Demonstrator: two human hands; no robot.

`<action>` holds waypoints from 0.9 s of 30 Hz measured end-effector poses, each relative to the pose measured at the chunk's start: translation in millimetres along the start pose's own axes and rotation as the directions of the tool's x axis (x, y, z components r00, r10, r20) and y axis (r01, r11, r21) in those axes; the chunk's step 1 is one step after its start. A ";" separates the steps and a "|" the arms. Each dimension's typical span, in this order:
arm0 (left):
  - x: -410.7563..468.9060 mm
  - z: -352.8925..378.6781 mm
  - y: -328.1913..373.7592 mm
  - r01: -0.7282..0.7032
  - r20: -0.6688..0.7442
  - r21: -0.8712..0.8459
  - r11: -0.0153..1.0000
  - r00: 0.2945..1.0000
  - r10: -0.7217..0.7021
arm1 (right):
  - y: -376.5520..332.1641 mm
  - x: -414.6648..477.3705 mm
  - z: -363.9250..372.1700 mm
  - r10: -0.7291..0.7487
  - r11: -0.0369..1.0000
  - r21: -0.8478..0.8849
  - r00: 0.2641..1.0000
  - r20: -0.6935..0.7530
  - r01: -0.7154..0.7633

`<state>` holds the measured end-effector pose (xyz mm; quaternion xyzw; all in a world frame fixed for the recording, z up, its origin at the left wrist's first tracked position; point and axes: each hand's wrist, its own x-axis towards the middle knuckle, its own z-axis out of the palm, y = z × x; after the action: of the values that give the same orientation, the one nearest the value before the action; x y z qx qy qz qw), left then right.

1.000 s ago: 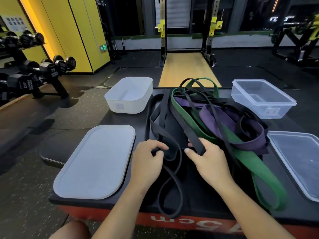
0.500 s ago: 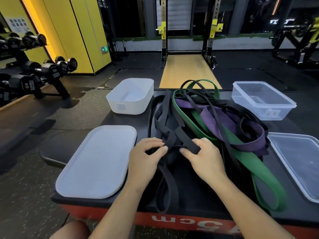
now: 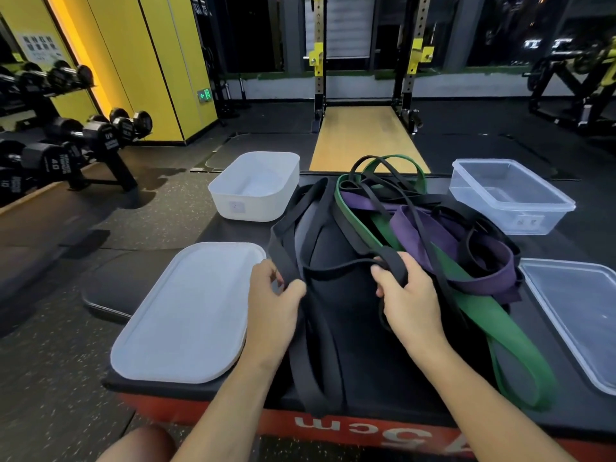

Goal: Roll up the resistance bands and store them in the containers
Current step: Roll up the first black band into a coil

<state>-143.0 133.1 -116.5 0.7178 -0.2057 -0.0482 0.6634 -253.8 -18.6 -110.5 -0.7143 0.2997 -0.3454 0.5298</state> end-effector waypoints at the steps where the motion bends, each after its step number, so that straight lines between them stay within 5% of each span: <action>1: -0.7 1.9 0.8 0.006 0.013 0.047 0.999 1.000 -0.006 | -1.6 -0.8 0.6 -0.011 1.000 0.022 1.000 0.007 0.011; 4: -0.6 4.9 1.5 0.052 0.029 0.095 0.994 0.998 -0.055 | -6.1 -0.3 6.0 0.010 0.990 0.144 1.000 0.018 -0.013; 11: 1.4 6.2 -4.0 -0.078 0.097 0.150 0.986 0.993 0.063 | -23.2 12.3 21.2 -0.043 0.930 0.368 0.995 0.092 0.006; 17: 3.5 3.8 -3.4 -0.162 0.008 0.202 0.966 0.986 0.164 | -30.1 28.3 30.9 0.011 0.975 0.217 0.989 0.150 -0.043; 22: 5.6 9.9 -9.1 -0.151 0.025 0.254 0.955 0.988 0.150 | -38.6 50.1 39.4 0.090 0.900 0.418 0.991 0.104 -0.125; 27: 6.7 14.3 -13.1 -0.153 0.113 0.325 0.933 0.986 0.123 | -36.5 45.2 54.0 -0.026 0.939 0.342 0.980 0.200 -0.045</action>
<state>-138.8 117.8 -129.5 0.8002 -0.2908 0.0012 0.5246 -181.4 -15.4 -78.2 -0.6404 0.1830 -0.3160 0.6757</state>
